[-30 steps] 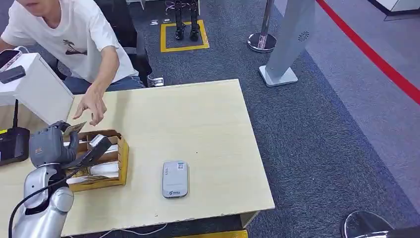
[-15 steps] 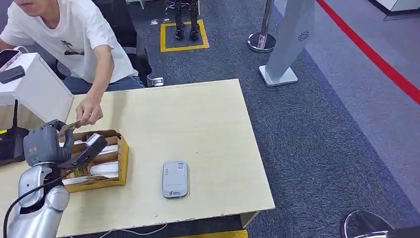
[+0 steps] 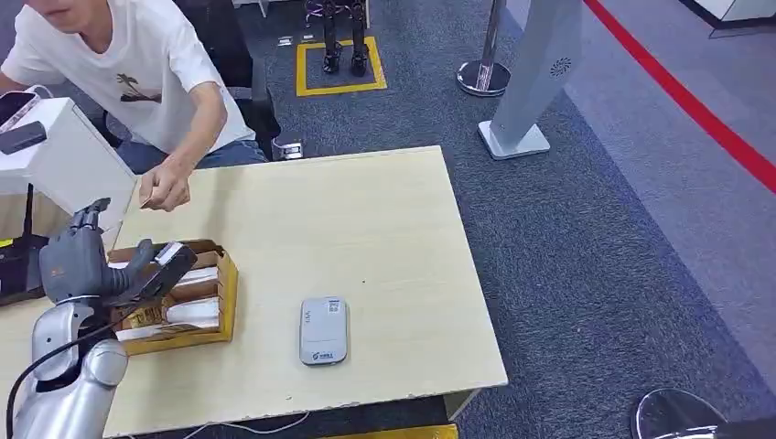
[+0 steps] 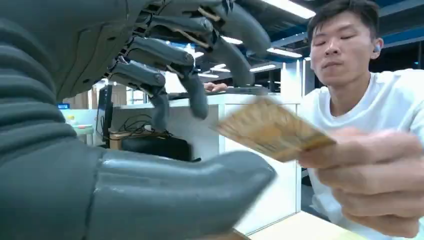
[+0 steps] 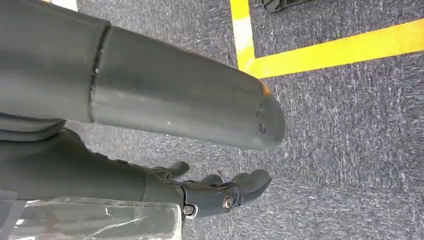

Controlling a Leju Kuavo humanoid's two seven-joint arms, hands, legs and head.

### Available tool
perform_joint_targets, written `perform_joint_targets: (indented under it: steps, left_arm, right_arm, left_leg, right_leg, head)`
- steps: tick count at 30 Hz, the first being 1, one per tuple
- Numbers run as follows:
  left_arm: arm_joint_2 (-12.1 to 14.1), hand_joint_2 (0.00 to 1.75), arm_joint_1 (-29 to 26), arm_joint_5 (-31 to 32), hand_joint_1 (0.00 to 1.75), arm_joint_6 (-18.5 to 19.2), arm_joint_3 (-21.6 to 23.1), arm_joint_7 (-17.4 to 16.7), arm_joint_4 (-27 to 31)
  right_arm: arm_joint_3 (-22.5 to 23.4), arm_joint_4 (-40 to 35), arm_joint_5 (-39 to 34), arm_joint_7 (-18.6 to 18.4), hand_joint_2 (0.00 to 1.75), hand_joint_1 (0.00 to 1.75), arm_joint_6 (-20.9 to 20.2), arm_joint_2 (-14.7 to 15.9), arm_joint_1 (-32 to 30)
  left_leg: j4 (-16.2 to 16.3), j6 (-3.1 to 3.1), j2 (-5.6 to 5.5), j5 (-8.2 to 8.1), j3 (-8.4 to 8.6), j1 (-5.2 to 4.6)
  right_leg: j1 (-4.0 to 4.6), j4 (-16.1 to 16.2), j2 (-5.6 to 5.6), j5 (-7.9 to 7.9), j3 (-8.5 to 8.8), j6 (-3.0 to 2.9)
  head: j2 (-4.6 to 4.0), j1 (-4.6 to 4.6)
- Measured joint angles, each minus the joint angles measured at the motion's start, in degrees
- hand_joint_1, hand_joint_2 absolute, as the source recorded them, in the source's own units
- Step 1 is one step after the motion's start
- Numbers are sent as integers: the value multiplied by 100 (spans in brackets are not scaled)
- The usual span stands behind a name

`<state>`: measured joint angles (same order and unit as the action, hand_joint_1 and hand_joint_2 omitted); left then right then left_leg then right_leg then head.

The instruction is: Pass the card to the sensor for recognition and then transmit it.

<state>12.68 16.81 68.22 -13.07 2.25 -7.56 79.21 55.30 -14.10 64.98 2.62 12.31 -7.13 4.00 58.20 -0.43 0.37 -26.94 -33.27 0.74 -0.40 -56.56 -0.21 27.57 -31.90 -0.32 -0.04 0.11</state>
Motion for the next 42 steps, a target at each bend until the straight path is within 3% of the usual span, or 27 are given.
perform_joint_targets:
  steps: [9, 10, 15, 23, 26, 30, 36, 42]
  left_arm:
    - [-9, 0, -1, -79, 0, -7, -15, 15, 44]
    - [-9, 175, 0, -81, 0, -4, -22, 18, 46]
    - [81, 175, -1, -123, 0, 177, -35, 79, 134]
    - [432, 175, -157, -677, 0, 1188, -28, 334, 483]
    - [590, 175, -313, -953, 0, 1410, 20, 415, 682]
    - [1087, 175, -615, -1712, 0, 2053, 61, 389, 1330]
    - [1638, 175, -1206, -2007, 0, 2221, 57, 367, 2065]
    - [1858, 175, -1816, -1987, 0, 2184, 39, 367, 2561]
  right_arm:
    - [7, 0, 2, 0, 0, 0, 0, 0, -10]
    - [9, 0, 2, 0, 0, 0, 0, 0, -11]
    - [46, 0, 2, 2, 0, 0, 0, 0, -11]
    - [157, -2, -18, 4, 0, 0, 0, 0, -17]
    - [197, -2, -59, 75, 0, 0, -18, 0, -19]
    - [300, 0, -180, 291, 0, 0, -68, 0, 18]
    - [415, 0, -223, 341, 0, 0, -70, 0, 48]
    - [448, 0, -247, 345, 0, 0, -72, 0, 57]
  left_leg:
    - [0, 0, 0, 0, 0, 0]
    - [0, 0, 0, 0, 0, 0]
    - [0, 0, 0, 0, 0, 0]
    - [0, 0, 2, 0, 0, 1]
    - [-1, 0, 3, 0, -1, 1]
    - [-2, -2, 16, -2, 0, 4]
    - [-3, -2, 12, -2, -1, 4]
    - [-3, -2, 10, -2, -1, 3]
  right_leg:
    - [0, 0, 0, 0, 0, 0]
    - [0, 0, 0, 0, 0, 0]
    - [0, 0, 0, 0, 0, 0]
    - [1, -1, 3, 0, -1, 0]
    - [1, -1, 5, 0, -1, 0]
    - [1, -1, 15, 0, -3, -1]
    - [1, -1, 14, 2, -2, -1]
    - [1, 0, 12, 2, -2, -2]
  head:
    - [0, -2]
    - [-2, -2]
    - [-2, -2]
    - [-2, -2]
    - [-2, 0]
    - [0, -2]
    - [0, -2]
    - [0, -2]
